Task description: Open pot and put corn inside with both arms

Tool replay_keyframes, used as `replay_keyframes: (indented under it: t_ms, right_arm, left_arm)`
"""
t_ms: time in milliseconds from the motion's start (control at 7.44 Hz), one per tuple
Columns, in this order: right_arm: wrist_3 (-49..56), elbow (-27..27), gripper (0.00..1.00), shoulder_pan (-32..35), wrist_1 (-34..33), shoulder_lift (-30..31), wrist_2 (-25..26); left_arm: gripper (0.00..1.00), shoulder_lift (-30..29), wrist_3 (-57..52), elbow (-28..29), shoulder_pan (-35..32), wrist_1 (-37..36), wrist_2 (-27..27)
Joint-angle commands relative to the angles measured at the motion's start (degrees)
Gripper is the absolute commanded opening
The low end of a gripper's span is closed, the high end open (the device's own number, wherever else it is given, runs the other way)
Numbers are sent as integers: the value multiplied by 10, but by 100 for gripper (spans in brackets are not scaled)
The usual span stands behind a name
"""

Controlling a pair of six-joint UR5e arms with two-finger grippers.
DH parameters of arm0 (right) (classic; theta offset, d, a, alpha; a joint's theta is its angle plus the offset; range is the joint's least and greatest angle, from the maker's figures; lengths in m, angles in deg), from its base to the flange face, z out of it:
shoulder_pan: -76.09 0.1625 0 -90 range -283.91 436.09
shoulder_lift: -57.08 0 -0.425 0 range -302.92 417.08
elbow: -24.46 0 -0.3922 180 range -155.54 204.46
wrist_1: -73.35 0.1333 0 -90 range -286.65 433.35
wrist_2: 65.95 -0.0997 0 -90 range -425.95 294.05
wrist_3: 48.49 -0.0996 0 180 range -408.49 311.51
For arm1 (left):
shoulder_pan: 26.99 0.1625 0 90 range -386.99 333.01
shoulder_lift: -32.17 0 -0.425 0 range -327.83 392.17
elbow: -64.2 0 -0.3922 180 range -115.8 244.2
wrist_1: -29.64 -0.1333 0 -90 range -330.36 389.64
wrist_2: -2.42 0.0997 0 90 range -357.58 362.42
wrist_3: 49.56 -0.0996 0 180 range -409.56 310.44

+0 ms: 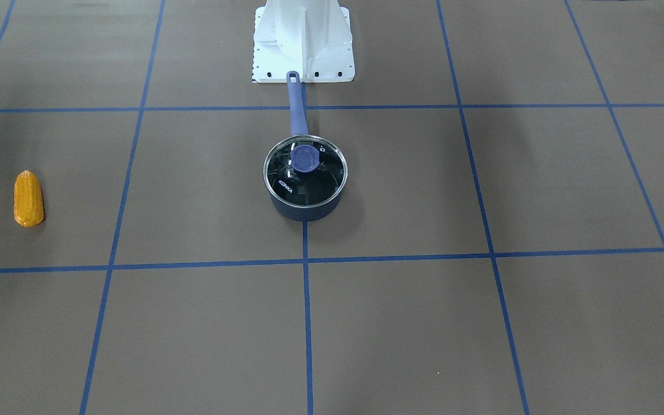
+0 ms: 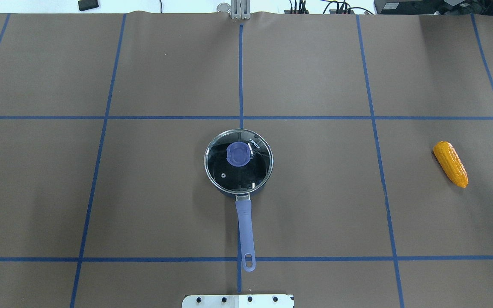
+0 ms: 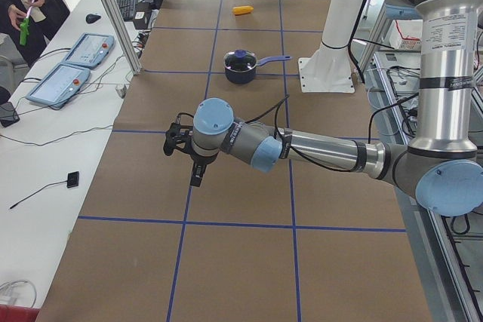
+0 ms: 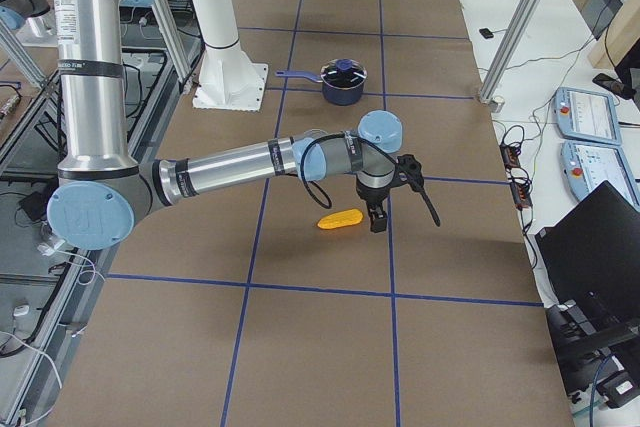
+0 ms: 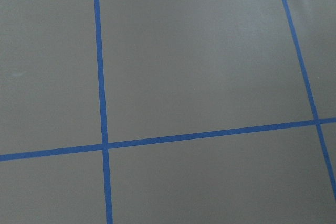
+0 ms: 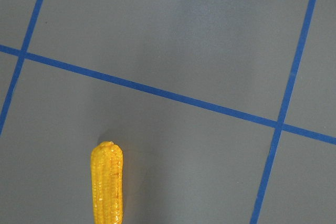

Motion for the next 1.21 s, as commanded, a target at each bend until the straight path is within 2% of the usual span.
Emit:
replay_keyframes:
  t_ms: [0,806,1075]
  right_arm:
    - [-1,0,100,0,0,-2,0]
    - [0,8,100,0,1,-4,3]
    - [-2,12,100,-3,1,-11,4]
  left_arm:
    - [99,-1,-1,1,1,1,0]
    - [99,-1,1,1,1,1,0]
    - [98,-10,51,-11,1,1,-1]
